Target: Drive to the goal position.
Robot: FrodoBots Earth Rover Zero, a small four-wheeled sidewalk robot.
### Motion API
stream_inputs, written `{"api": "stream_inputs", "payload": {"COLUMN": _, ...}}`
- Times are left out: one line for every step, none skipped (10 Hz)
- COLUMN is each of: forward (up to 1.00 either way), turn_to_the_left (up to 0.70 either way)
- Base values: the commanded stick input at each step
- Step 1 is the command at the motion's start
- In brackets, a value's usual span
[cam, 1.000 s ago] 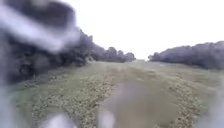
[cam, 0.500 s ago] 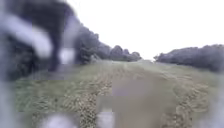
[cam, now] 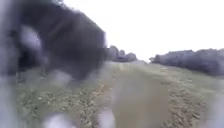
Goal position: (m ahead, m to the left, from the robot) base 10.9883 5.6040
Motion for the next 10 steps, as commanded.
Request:
{"api": "stream_inputs", "payload": {"forward": 0.85, "turn_to_the_left": 0.00}}
{"api": "stream_inputs", "payload": {"forward": 0.85, "turn_to_the_left": 0.00}}
{"api": "stream_inputs", "payload": {"forward": 0.85, "turn_to_the_left": 0.00}}
{"api": "stream_inputs", "payload": {"forward": 0.85, "turn_to_the_left": 0.00}}
{"api": "stream_inputs", "payload": {"forward": 0.85, "turn_to_the_left": 0.00}}
{"api": "stream_inputs", "payload": {"forward": 0.85, "turn_to_the_left": 0.00}}
{"api": "stream_inputs", "payload": {"forward": 0.85, "turn_to_the_left": 0.00}}
{"api": "stream_inputs", "payload": {"forward": 0.85, "turn_to_the_left": 0.00}}
{"api": "stream_inputs", "payload": {"forward": 0.85, "turn_to_the_left": 0.00}}
{"api": "stream_inputs", "payload": {"forward": 0.85, "turn_to_the_left": 0.00}}
